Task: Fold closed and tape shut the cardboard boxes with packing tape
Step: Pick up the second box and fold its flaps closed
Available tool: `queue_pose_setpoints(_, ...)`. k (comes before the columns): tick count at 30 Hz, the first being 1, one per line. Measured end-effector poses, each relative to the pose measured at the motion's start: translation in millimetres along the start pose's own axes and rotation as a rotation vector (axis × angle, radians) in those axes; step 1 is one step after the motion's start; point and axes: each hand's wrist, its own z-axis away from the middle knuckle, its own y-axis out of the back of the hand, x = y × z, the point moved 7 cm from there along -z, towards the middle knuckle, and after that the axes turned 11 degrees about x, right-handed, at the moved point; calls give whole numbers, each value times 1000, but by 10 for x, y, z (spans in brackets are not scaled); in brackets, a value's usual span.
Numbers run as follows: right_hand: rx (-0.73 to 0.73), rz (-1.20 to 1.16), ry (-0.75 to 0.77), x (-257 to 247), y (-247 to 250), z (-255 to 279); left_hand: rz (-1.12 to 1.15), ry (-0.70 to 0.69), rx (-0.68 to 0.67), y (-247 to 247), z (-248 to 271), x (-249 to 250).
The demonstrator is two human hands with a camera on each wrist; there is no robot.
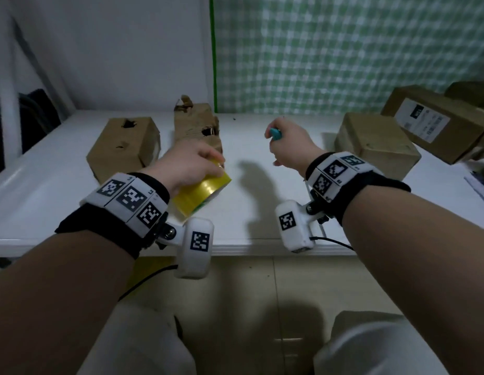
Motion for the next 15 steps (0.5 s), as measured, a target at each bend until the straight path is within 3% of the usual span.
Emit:
queue_pose_setpoints(7,-51,124,214,-433,-653,-25,-29,127,161,545,-48,-385)
queue_pose_setpoints(15,-141,358,315,-598,-1043,-132,8,170,213,595,-170,-597)
